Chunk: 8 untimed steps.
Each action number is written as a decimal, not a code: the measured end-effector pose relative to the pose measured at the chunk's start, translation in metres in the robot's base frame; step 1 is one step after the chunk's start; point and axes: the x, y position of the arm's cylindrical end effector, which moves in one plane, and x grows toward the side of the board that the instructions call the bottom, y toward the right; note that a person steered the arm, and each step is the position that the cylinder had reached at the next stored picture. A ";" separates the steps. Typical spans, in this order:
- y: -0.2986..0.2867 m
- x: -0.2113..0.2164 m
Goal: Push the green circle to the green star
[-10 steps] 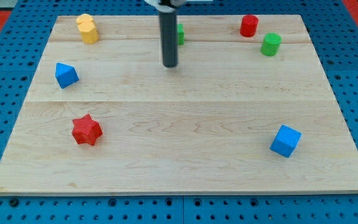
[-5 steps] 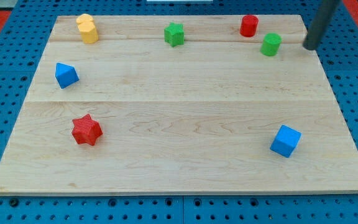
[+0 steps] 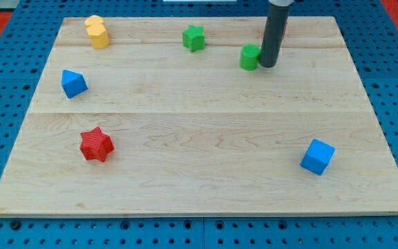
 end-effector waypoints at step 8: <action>-0.054 -0.022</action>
